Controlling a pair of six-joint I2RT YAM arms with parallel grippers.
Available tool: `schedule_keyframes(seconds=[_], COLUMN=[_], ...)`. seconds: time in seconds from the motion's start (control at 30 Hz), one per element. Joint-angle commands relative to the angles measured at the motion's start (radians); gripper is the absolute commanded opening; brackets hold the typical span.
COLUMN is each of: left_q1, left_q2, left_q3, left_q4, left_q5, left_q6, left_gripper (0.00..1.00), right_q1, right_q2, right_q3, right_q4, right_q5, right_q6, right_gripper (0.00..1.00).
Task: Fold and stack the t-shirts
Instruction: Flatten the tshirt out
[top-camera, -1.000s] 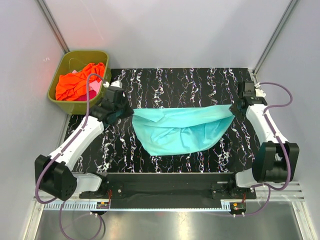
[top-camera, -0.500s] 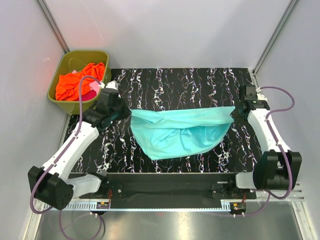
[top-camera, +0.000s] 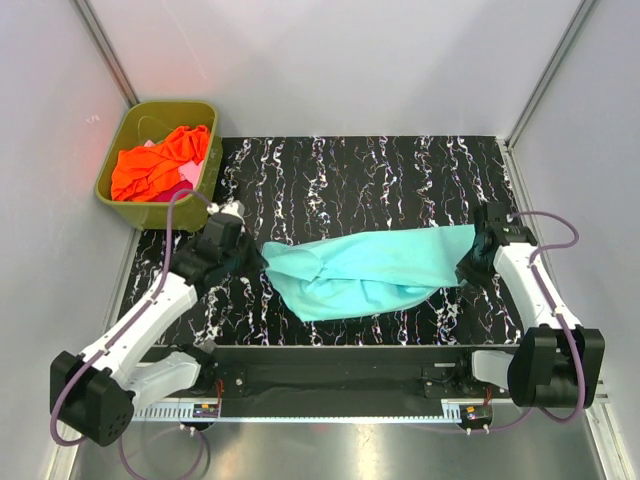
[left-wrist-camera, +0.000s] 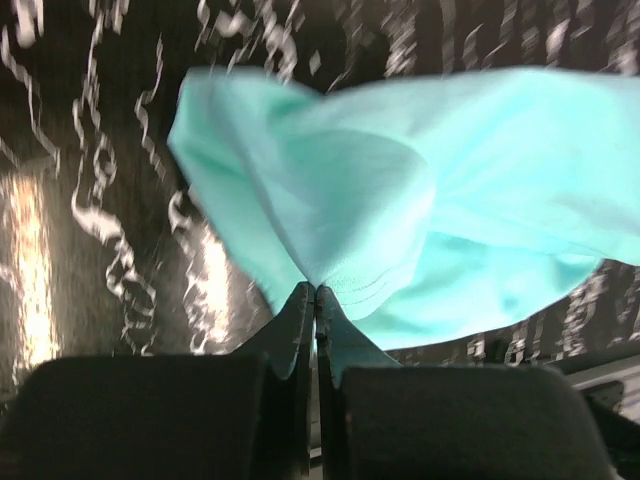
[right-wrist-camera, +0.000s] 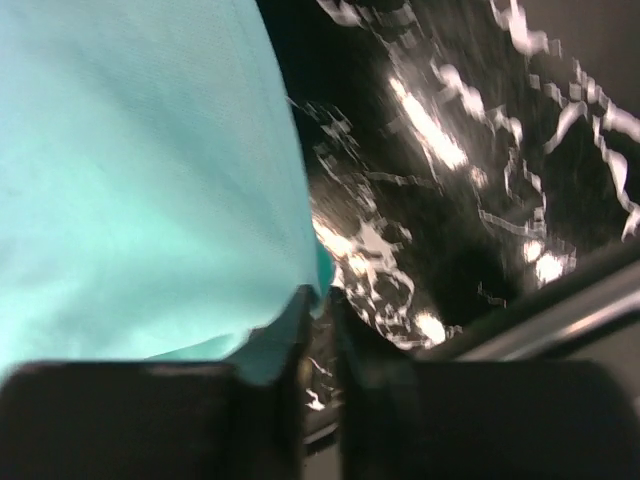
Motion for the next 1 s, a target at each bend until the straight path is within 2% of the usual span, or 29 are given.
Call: schedule_keyframes(seconds=[0.0, 0.07, 0.23, 0.4, 0.5, 0.6, 0.63, 0.73, 0.83, 0.97], left_q1=[-0.001, -0.003, -0.004, -0.003, -0.003, -0.003, -0.003, -0.003, -0.001, -0.001], left_q2=[-0.037, -0.034, -0.007, 0.033, 0.047, 0.073, 0.075, 0.084, 0.098, 0.119], left_q3=[-0.088, -0.117, -0.142, -0.119, -0.089, -0.049, -0.03, -0.007, 0.003, 0.016], left_q4=[0.061, 0.098, 0.167, 0.175, 0.174, 0.164, 0.163, 0.163, 0.164, 0.166], left_q5=[0.063, 0.106, 0.172, 0.165, 0.136, 0.097, 0.088, 0.082, 0.079, 0.093], left_q6=[-0.033, -0.039, -0.067, -0.057, -0.05, -0.041, -0.039, -0.034, -0.028, -0.018], left_gripper=[0.0, 0.0, 0.0, 0.0, 0.0, 0.0, 0.0, 0.0, 0.0, 0.0], right_q1=[-0.005, -0.005, -0.005, -0.019, -0.045, -0.057, -0.061, -0.064, -0.065, -0.065], right_q2=[-0.059, -0.056, 0.01, 0.153, 0.205, 0.2, 0.188, 0.11, 0.006, -0.089], right_q3=[-0.035, -0.026, 0.054, 0.069, 0.052, 0.028, 0.017, -0.043, -0.151, -0.266], right_q4=[-0.017, -0.006, 0.055, 0.121, 0.16, 0.131, 0.115, 0.068, 0.104, 0.126], right_q5=[-0.031, -0.02, -0.003, 0.043, 0.011, -0.032, -0.035, -0.08, -0.117, -0.118], right_q6=[0.064, 0.069, 0.029, -0.005, -0.005, 0.106, 0.207, 0.375, 0.497, 0.575], right_gripper=[0.26, 0.4, 0.46, 0.48, 0.5, 0.52, 0.53, 0.53, 0.54, 0.55])
